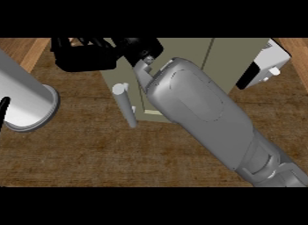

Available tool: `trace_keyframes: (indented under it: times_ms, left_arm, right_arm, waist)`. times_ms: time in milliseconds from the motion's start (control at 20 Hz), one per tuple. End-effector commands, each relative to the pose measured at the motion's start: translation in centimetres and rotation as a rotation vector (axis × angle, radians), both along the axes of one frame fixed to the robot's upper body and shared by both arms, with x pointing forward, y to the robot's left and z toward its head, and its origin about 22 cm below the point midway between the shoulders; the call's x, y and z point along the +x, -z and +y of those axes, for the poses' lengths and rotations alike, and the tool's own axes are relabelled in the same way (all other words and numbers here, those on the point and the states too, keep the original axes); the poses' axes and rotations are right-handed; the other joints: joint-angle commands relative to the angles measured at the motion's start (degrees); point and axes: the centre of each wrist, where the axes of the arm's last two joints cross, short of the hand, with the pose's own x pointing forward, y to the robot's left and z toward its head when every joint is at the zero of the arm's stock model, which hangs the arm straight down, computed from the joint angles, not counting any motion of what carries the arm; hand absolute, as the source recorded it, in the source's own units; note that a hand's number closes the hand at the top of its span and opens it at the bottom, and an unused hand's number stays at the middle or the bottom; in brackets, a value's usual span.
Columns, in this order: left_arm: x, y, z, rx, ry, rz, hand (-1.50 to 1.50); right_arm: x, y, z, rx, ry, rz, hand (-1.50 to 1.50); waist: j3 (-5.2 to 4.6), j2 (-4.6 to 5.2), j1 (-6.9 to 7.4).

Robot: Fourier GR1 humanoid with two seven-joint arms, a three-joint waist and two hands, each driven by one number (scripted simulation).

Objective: Pick up the wine, place it into the cabinet and close the cabinet

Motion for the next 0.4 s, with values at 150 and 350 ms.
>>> trace_keyframes:
  times_ms: [150, 350]
  left_arm:
    - [-0.1, -0.1, -0.6, -0.006, 0.013, -0.004, -1.5]
    - [0.8, -0.5, 0.1, 0.013, 0.004, -0.008, -1.5]
  right_arm:
    - [4.8, 2.4, -5.0, -0.085, 0.2, 0.002, 1.5]
    - [5.0, 1.6, -5.1, -0.084, 0.177, -0.009, 1.5]
  waist:
    - [0.38, 2.46, -0.29]
    - [0.34, 2.68, -0.48]
